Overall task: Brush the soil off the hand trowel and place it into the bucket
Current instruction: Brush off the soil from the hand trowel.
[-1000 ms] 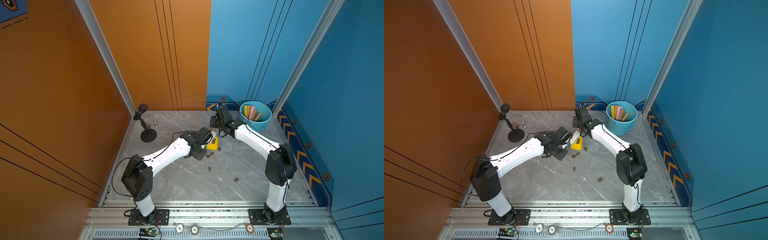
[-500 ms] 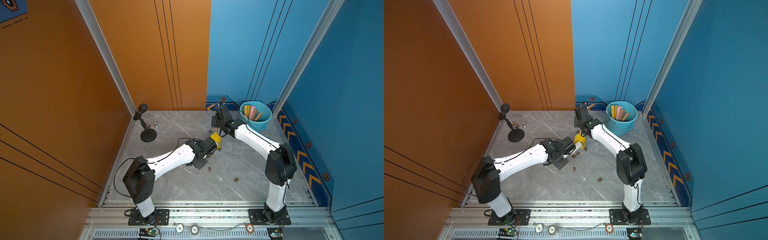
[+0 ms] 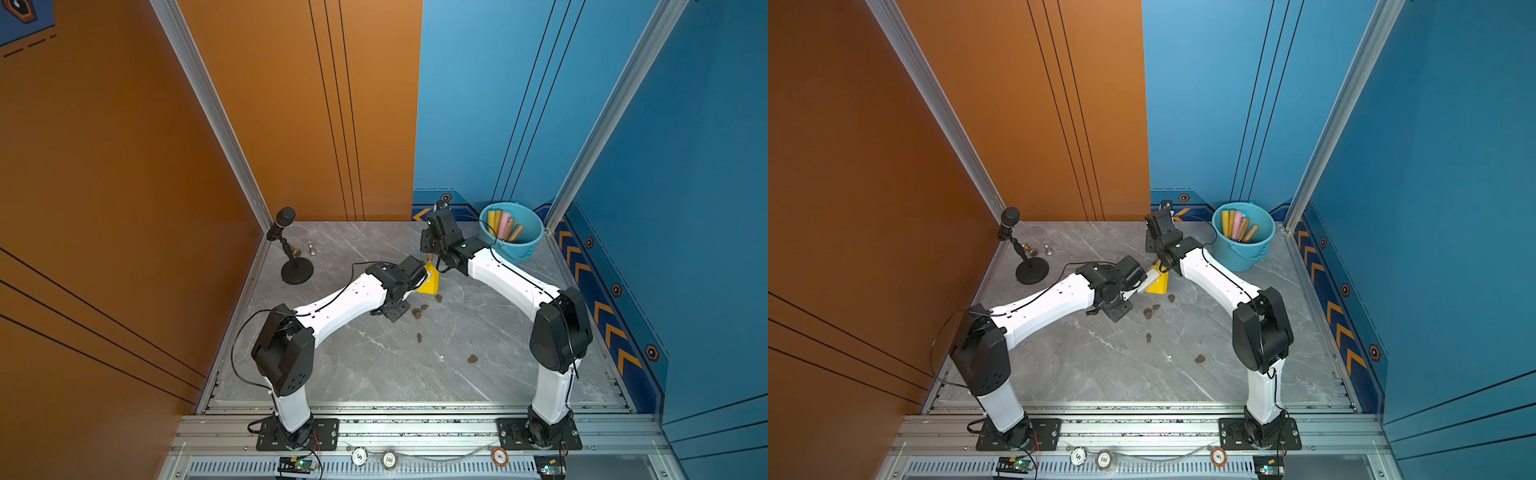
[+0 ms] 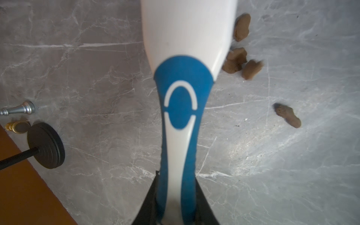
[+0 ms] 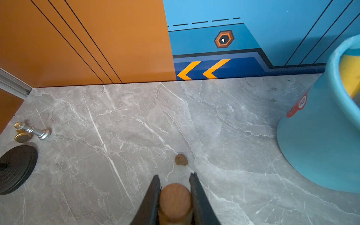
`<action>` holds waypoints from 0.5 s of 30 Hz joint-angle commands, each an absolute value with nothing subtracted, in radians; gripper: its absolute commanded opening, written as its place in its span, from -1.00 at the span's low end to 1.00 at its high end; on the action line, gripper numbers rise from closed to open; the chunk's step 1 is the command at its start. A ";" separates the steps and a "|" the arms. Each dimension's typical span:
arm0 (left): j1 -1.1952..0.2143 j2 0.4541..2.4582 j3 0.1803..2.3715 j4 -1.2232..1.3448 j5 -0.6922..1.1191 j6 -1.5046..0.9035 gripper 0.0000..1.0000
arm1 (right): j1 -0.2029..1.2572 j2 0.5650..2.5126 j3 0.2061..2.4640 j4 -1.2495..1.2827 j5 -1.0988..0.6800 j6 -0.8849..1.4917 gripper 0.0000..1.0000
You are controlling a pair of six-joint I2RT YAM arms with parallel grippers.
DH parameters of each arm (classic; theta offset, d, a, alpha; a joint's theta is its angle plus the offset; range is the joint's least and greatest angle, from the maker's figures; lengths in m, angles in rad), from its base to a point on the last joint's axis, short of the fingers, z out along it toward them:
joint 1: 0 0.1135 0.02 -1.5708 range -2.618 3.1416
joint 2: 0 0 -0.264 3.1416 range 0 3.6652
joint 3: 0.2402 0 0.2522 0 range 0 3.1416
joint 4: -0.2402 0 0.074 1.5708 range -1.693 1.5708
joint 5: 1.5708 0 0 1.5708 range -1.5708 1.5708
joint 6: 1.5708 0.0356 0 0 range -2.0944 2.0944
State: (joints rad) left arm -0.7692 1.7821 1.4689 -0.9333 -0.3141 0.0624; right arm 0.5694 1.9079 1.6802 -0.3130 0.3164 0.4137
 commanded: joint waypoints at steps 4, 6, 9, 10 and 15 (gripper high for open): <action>-0.823 1.767 1.395 -0.937 -0.327 0.043 -1.00 | 0.567 1.890 1.715 -0.280 0.342 0.397 -0.84; -0.849 1.738 1.346 -0.938 -0.314 0.011 -1.00 | 0.564 1.889 1.715 -0.278 0.344 0.396 -0.84; -0.874 1.687 1.302 -0.941 -0.285 -0.039 -1.00 | 0.560 1.890 1.719 -0.278 0.337 0.394 -0.84; -0.876 1.673 1.301 -0.941 -0.283 -0.047 -1.00 | 0.560 1.890 1.720 -0.280 0.336 0.391 -0.84; -0.859 1.654 1.400 -0.935 -0.344 -0.020 -1.00 | 0.560 1.887 1.723 -0.294 0.323 0.384 -0.84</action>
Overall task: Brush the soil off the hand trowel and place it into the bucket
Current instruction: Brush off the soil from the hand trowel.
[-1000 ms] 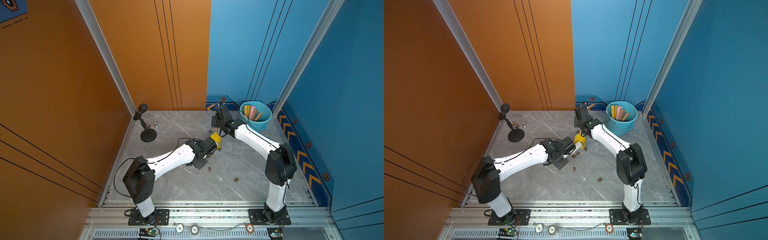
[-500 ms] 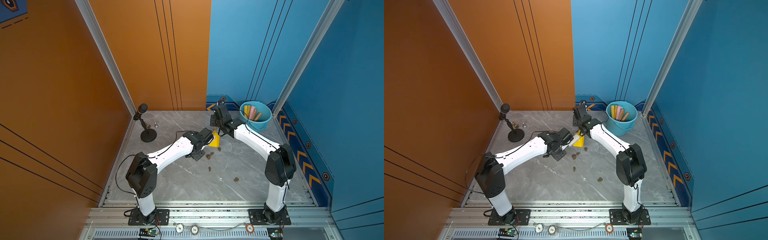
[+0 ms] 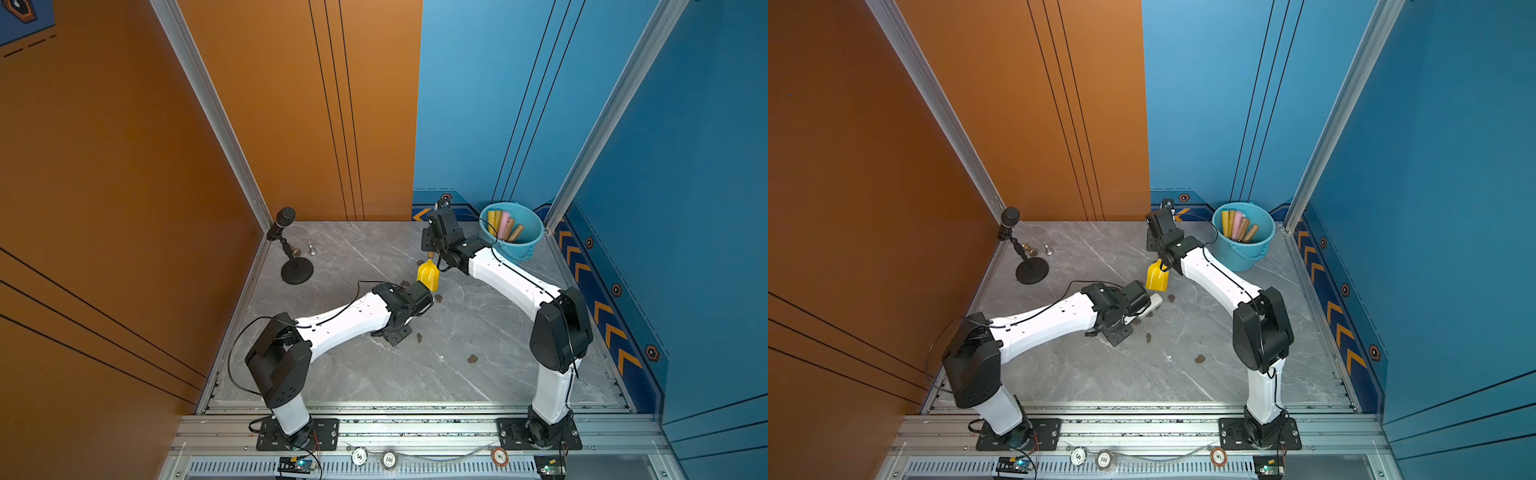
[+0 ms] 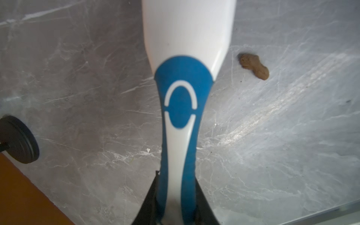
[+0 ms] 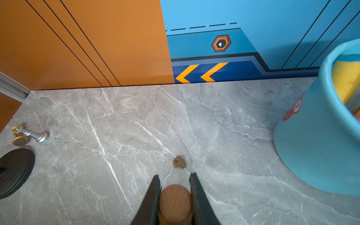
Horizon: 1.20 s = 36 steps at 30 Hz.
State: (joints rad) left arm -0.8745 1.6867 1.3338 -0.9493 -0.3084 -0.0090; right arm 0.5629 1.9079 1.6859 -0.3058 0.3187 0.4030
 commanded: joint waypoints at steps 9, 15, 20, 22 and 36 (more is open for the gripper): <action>-0.796 1.802 1.484 -0.838 -0.403 0.100 -1.00 | 0.557 1.852 1.722 -0.307 0.301 0.382 -0.84; -0.839 1.803 1.394 -0.836 -0.427 0.094 -1.00 | 0.537 1.842 1.742 -0.319 0.280 0.395 -0.84; -0.871 1.766 1.359 -0.843 -0.402 0.059 -1.00 | 0.518 1.840 1.750 -0.322 0.265 0.400 -0.84; -0.868 1.747 1.383 -0.843 -0.413 0.055 -1.00 | 0.515 1.841 1.752 -0.325 0.259 0.401 -0.85; -0.788 1.845 1.437 -0.810 -0.447 0.084 -1.00 | 0.511 1.823 1.755 -0.333 0.210 0.384 -0.84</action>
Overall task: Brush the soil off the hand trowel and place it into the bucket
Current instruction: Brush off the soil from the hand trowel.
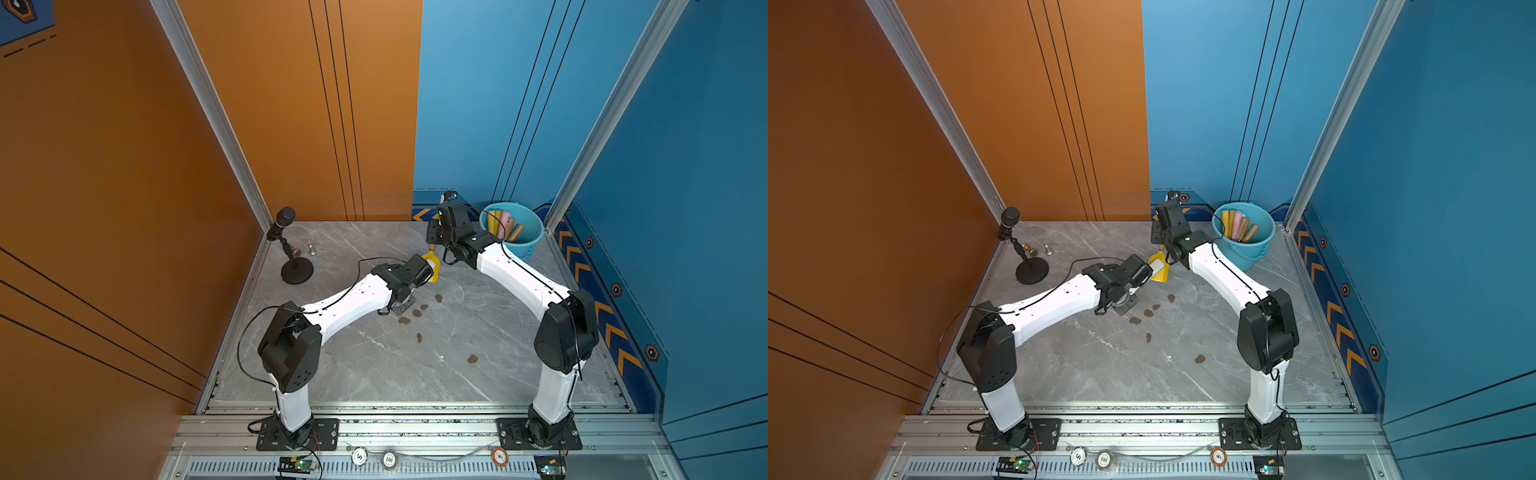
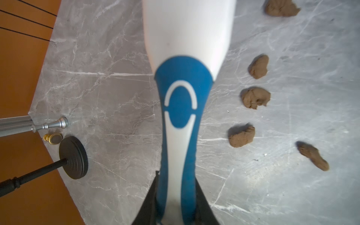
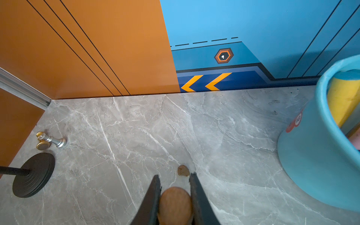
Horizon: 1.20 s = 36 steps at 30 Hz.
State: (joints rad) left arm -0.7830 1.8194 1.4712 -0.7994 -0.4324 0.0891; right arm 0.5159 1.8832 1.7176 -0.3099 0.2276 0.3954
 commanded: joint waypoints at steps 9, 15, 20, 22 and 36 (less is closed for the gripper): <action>-0.852 1.735 1.299 -0.922 -0.415 0.016 -1.00 | 0.464 1.847 1.845 -0.342 0.149 0.375 -0.83; -0.695 1.580 1.398 -0.969 0.003 -0.109 -1.00 | 0.420 1.862 1.870 -0.295 0.023 0.363 -0.82; -0.426 1.534 1.464 -0.946 0.602 -0.252 -1.00 | 0.406 1.796 1.694 0.032 -0.241 0.205 -0.82; -0.355 1.535 1.471 -0.945 0.779 -0.294 -1.00 | 0.387 1.769 1.600 0.219 -0.426 0.138 -0.83; -0.216 1.534 1.506 -0.945 1.175 -0.311 -1.00 | 0.292 1.728 1.580 0.445 -0.917 0.180 -0.83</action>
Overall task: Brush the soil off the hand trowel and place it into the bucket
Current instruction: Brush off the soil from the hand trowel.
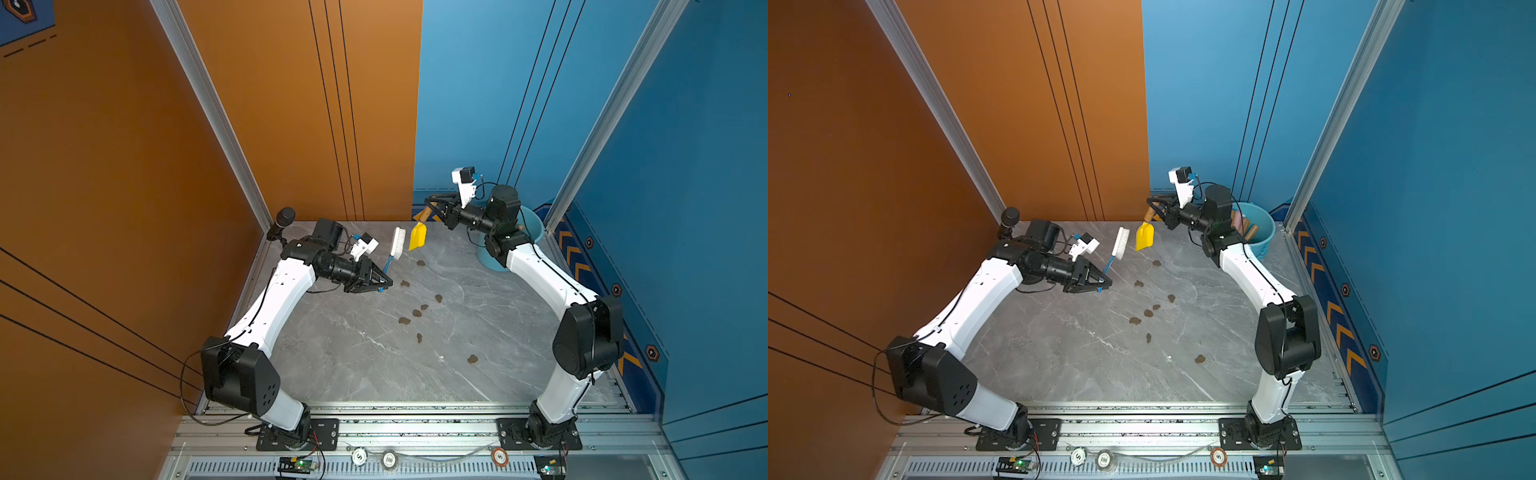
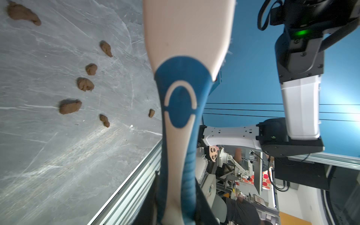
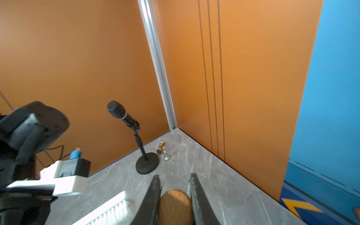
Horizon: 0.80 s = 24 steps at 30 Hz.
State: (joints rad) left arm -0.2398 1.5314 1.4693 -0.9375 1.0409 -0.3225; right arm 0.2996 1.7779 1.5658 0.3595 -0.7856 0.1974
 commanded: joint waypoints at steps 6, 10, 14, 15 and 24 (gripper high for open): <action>-0.215 1.548 1.542 -0.947 1.214 -0.309 -1.00 | 0.285 1.704 1.608 0.428 -1.048 0.200 -0.83; -0.254 1.558 1.564 -0.946 1.252 -0.299 -1.00 | 0.284 1.693 1.613 0.449 -1.071 0.201 -0.85; -0.297 1.568 1.561 -0.947 1.287 -0.292 -1.00 | 0.279 1.666 1.628 0.466 -1.097 0.204 -0.87; -0.305 1.570 1.556 -0.947 1.294 -0.291 -1.00 | 0.276 1.660 1.634 0.469 -1.100 0.205 -0.87; -0.396 1.605 1.497 -0.947 1.304 -0.259 -1.00 | 0.250 1.653 1.643 0.813 -1.076 0.451 -0.88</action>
State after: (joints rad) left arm -0.3660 1.5787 1.5135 -0.9371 1.2659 -0.2958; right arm 0.2527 1.6867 1.6051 0.6067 -1.0771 0.3286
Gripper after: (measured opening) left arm 0.227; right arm 0.228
